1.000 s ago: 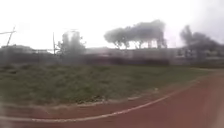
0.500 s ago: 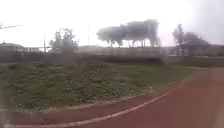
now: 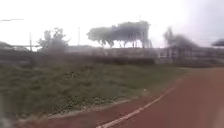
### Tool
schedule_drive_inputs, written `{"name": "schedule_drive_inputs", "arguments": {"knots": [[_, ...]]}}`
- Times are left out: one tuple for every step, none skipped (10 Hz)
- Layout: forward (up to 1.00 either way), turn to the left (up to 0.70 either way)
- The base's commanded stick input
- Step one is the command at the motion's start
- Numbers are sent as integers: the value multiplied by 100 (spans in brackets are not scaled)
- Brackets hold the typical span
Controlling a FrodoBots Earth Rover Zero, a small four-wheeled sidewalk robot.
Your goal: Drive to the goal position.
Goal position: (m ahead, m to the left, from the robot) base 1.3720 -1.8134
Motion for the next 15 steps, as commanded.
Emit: {"name": "schedule_drive_inputs", "arguments": {"knots": [[50, -46], [50, -46], [50, -46], [50, -46], [50, -46], [50, -46], [50, -46], [50, -46], [50, -46], [50, -46], [50, -46], [50, -46], [50, -46], [50, -46], [50, -46]]}}
